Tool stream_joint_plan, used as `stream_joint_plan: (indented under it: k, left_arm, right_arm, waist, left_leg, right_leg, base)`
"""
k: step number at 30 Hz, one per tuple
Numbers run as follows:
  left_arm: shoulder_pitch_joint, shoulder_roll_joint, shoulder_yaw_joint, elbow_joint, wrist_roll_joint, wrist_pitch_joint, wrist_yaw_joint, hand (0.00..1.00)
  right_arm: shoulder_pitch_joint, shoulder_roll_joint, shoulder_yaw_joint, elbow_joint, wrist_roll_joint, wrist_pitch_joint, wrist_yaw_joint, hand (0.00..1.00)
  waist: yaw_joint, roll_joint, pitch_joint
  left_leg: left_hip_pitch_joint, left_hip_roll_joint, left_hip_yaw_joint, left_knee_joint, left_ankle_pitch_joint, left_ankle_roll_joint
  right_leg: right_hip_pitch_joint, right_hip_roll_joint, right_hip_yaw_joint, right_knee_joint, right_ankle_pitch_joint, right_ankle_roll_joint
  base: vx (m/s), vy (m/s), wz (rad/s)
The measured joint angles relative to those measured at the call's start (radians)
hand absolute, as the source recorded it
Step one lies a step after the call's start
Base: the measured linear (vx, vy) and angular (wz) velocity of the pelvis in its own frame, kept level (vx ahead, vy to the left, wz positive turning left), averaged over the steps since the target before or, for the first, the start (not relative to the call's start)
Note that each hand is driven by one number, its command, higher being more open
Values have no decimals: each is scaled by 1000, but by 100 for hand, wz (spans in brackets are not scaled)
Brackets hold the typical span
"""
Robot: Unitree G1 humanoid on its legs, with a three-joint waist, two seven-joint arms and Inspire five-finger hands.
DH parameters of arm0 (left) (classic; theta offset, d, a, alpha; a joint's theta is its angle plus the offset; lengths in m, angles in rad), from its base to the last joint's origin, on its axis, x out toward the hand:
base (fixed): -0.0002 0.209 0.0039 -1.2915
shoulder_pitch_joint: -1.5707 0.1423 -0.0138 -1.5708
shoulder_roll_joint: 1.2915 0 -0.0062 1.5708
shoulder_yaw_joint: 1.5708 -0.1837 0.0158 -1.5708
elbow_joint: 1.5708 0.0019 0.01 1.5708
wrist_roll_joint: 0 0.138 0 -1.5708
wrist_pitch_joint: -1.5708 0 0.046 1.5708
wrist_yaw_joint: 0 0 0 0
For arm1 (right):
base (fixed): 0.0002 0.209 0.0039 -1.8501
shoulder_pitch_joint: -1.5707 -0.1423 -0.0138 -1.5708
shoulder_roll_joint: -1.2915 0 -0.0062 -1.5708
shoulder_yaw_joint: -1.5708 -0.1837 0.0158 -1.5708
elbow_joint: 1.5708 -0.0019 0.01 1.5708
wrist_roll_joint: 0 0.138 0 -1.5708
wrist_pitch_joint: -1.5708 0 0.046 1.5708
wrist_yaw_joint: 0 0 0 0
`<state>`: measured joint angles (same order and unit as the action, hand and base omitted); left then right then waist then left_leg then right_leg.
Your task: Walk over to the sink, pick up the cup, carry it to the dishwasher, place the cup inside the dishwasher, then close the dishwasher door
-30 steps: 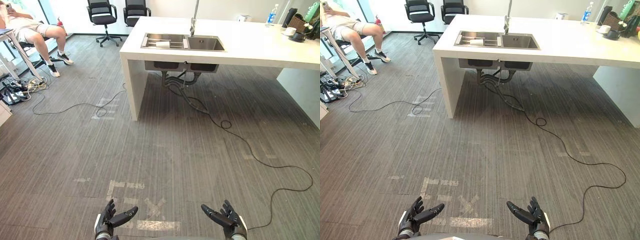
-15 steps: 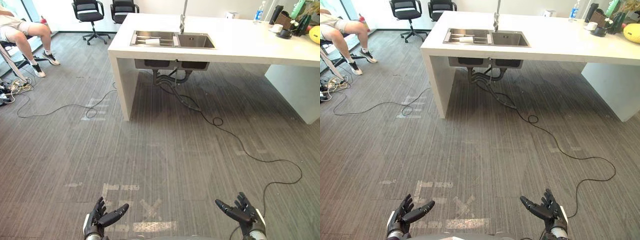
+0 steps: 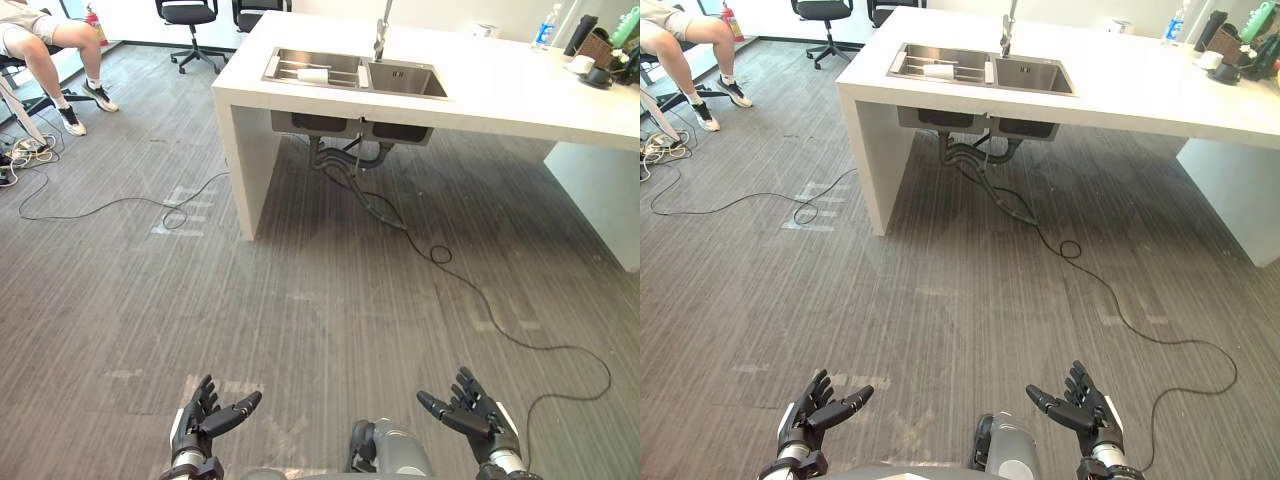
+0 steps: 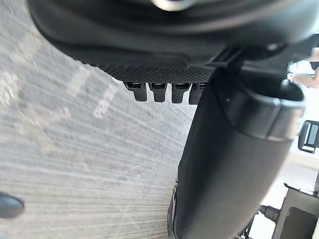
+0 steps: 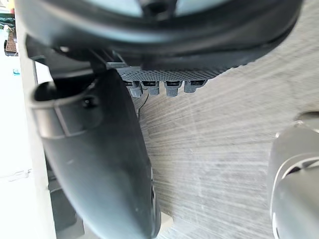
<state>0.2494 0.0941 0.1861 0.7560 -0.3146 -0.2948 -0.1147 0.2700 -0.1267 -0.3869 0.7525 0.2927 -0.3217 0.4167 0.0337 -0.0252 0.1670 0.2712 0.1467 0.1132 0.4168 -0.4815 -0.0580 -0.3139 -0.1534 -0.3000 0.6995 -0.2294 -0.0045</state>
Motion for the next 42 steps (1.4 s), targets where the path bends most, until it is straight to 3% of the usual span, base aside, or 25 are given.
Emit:
stream_joint_plan:
  k: [2, 3, 4, 5, 6, 8, 10, 12, 14, 16, 17, 18, 19, 21, 22, 23, 26, 29, 32, 33, 34, 36, 37, 40, 42]
  left_arm:
    - [0, -23, -3, 14, 22, -2, -5, 100]
    - [7, -39, -8, 23, 35, -5, -5, 100]
    - [12, -47, -18, 28, 41, -8, -6, 100]
    - [16, -50, -18, 32, 41, -9, -8, 100]
    - [27, -52, -17, 36, 42, -9, -15, 100]
    - [45, -47, -17, 36, 55, -9, -14, 100]
    - [48, -45, -17, 22, 62, -9, -15, 100]
    - [49, -45, -17, -9, 61, -9, -13, 100]
    - [45, -45, -17, -22, 59, -9, -13, 100]
    - [50, -40, -19, -39, 55, -11, -10, 100]
    - [54, -40, -29, -49, 36, -18, -7, 100]
    - [36, -19, -35, -40, 19, -15, 5, 100]
    - [5, -11, -41, -41, 16, -13, 8, 100]
    - [-10, -32, -47, -44, 16, -14, 8, 100]
    - [-13, -40, -63, -43, 18, -14, 9, 100]
    - [-10, -35, -79, -43, 19, -13, 10, 100]
    - [-4, -34, -85, -44, 18, -13, 37, 100]
    - [6, -27, -86, -57, 16, -12, 70, 100]
    - [-12, -18, -74, -54, 6, -13, 73, 100]
    - [-21, -16, -64, -50, -1, -14, 73, 100]
    - [-24, -16, -56, -48, -1, -20, 72, 100]
    - [-30, -22, -55, -37, -1, -31, 79, 100]
    - [-30, -33, -54, -36, -1, -42, 91, 100]
    - [-41, -46, -57, -36, 0, -54, 118, 100]
    - [-48, -51, -58, -46, 0, -63, 129, 100]
  right_arm:
    - [-7, 1, 0, 5, 0, 0, -1, 100]
    - [-7, 3, 1, 6, -1, 0, -2, 100]
    - [-5, 5, 2, 6, -1, 2, -6, 100]
    - [-5, 6, 3, 6, -1, 4, -10, 100]
    - [-6, 8, 4, 12, -2, 8, -21, 100]
    - [-6, 9, 3, 20, -2, 9, -30, 100]
    - [-5, -7, 4, 5, -1, 10, -34, 100]
    - [-6, -20, 21, -25, -1, 16, -45, 100]
    - [-16, -41, 56, -34, -2, 16, -53, 100]
    - [-22, -36, 75, -44, -2, 16, -56, 100]
    - [-11, -36, 82, -60, -4, 15, -56, 100]
    - [-32, -1, 86, -45, -11, 21, -65, 100]
    - [-37, 11, 86, -52, -12, 22, -70, 100]
    - [-46, 11, 84, -52, -12, 24, -71, 100]
    - [-51, 12, 83, -47, -15, 25, -71, 100]
    - [-59, 16, 90, -23, -24, 25, -69, 100]
    - [-63, 16, 117, 36, -59, 25, -70, 100]
    - [-35, 23, 132, 45, -67, 25, -65, 100]
    - [-12, 28, 117, 56, -60, 22, -49, 100]
    - [-8, 32, 109, 62, -59, 14, -48, 100]
    - [0, 38, 108, 62, -59, -2, -49, 100]
    - [7, 42, 109, 64, -59, -17, -52, 100]
    - [-9, 41, 116, 62, -59, -16, -57, 100]
    - [-77, 41, 126, 55, -59, -15, -68, 100]
    - [-76, 39, 125, 42, -59, -10, -67, 100]
  waist:
    - [-8, 22, -16]
    - [-8, 41, -36]
    - [-12, 50, -41]
    - [-14, 51, -39]
    - [-15, 61, -39]
    - [-9, 51, -32]
    - [4, 44, -27]
    - [25, 39, -24]
    - [45, 35, -19]
    - [55, 41, -20]
    - [70, 64, -31]
    - [67, 20, -27]
    - [61, -25, -35]
    - [66, -40, -36]
    - [65, -40, -35]
    - [58, -37, -35]
    - [48, -18, -30]
    - [31, 14, -31]
    - [6, 25, -25]
    - [1, 21, -26]
    - [0, 14, -29]
    - [-1, 4, -41]
    - [15, 27, -46]
    - [1, 44, -45]
    - [0, 45, -45]
  left_leg:
    - [-43, 26, -34, 108, 11, 20]
    - [-102, 54, -49, 231, 52, 50]
    - [-173, 90, -46, 381, 151, 32]
    - [-217, 117, -44, 462, 197, 29]
    - [-294, 158, -19, 608, 201, 28]
    - [-390, 146, -1, 685, 187, 30]
    - [-513, 104, 85, 585, 175, 43]
    - [-591, 51, 147, 431, 173, 53]
    - [-651, -7, 162, 255, 222, 47]
    - [-655, -32, 175, 66, 386, 67]
    - [-661, -19, 171, 40, 496, 160]
    - [-673, -36, 192, 122, 440, 153]
    - [-681, -63, 201, 179, 340, 157]
    - [-670, -83, 223, 229, 261, 163]
    - [-643, -100, 233, 249, 210, 168]
    - [-596, -122, 234, 240, 175, 168]
    - [-460, -144, 226, 156, 150, 161]
    - [-327, -145, 184, 22, 151, 148]
    - [-260, -132, 105, -19, 137, 124]
    - [-240, -129, 72, -20, 122, 106]
    - [-215, -128, 54, -18, 109, 84]
    - [-176, -121, 14, -3, 87, 54]
    - [-166, -94, 3, 4, 89, 50]
    - [-159, -59, -23, 65, 106, 32]
    - [-188, -41, -27, 165, 142, 34]
  right_leg:
    - [6, 16, -23, 35, -69, -12]
    - [26, 37, -40, 23, -97, -18]
    - [66, 58, -55, -8, -117, -25]
    - [96, 71, -63, -34, -122, -30]
    - [163, 104, -70, -100, -124, -52]
    - [275, 121, -71, -204, -121, -65]
    - [405, 119, -68, -333, -98, -36]
    - [483, 105, -53, -401, -97, -34]
    - [535, 85, -20, -414, -102, -25]
    - [580, 87, 22, -384, -129, 22]
    - [593, 106, 65, -329, -169, 50]
    - [593, 68, 91, -280, -206, 46]
    - [574, 25, 118, -205, -207, 54]
    - [542, -14, 153, -92, -176, 82]
    - [496, -48, 177, 42, -105, 109]
    - [434, -80, 189, 201, 11, 122]
    - [317, -94, 166, 375, -21, 118]
    - [148, -70, 56, 300, -70, 94]
    - [50, -18, 0, -74, -52, 92]
    - [26, 9, 22, -204, 5, 85]
    - [16, 24, 51, -281, 105, 58]
    - [31, 29, 62, -270, 204, 19]
    - [33, 44, 52, -235, 165, 4]
    - [64, 48, 9, -178, 61, -12]
    - [107, 49, -15, -179, 29, -16]
  base:
    - [433, -291, 17]
    - [411, -268, 18]
    - [515, -304, 20]
    - [439, -219, 20]
    - [540, -227, 10]
    - [451, -135, -1]
    - [477, -70, -3]
    - [523, 23, -26]
    - [541, 83, -54]
    - [559, 165, -50]
    - [588, 231, -38]
    - [698, 262, -20]
    - [529, 177, 3]
    - [526, 213, -11]
    - [598, 283, -12]
    - [576, 260, -3]
    - [426, 144, 3]
    - [456, 67, 29]
    - [415, -64, 77]
    - [465, -132, 90]
    - [484, -151, 91]
    - [531, -221, 75]
    - [532, -240, 43]
    - [472, -238, 29]
    - [340, -192, 38]
